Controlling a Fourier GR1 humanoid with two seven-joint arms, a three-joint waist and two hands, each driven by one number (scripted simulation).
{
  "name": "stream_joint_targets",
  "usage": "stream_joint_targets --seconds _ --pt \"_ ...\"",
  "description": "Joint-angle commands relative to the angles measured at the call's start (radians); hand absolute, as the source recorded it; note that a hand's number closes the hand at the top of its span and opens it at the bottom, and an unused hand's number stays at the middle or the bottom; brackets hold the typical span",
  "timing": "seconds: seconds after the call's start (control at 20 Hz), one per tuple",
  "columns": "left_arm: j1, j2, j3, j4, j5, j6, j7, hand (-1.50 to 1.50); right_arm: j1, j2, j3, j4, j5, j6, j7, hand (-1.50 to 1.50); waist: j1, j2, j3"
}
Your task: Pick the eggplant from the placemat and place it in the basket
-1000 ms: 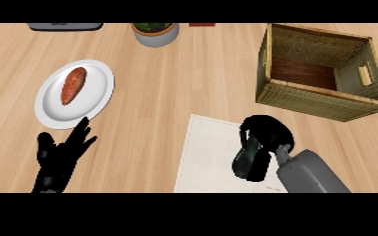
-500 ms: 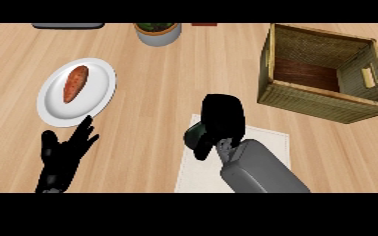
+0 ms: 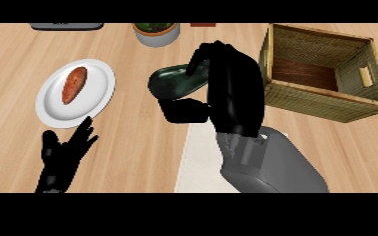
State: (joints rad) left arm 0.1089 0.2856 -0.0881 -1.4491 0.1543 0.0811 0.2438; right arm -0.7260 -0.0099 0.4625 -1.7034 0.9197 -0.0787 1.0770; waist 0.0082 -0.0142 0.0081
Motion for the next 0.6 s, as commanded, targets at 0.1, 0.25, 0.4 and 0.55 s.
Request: stream_joint_targets --seconds 0.1,0.25,0.4,0.55 --pt "0.003 -0.005 0.012 0.095 0.006 -0.021 -0.008 0.00 -0.181 0.009 -0.124 -0.093 0.074 -0.011 0.227 1.50 -0.014 0.009 -0.010" --pt "0.041 0.014 0.012 0.043 0.009 -0.032 0.003 0.00 -0.318 0.009 -0.238 -0.078 0.115 0.122 0.281 1.50 -0.013 0.003 -0.011" --pt "0.007 0.022 0.035 0.073 0.013 -0.034 0.006 0.00 -0.381 0.000 -0.323 -0.059 0.139 0.167 0.274 1.50 -0.020 0.007 -0.011" --pt "0.056 -0.027 -0.011 0.018 -0.019 0.016 0.021 0.00 -0.433 -0.050 -0.441 -0.055 0.118 0.209 0.260 1.50 -0.016 0.005 -0.009"
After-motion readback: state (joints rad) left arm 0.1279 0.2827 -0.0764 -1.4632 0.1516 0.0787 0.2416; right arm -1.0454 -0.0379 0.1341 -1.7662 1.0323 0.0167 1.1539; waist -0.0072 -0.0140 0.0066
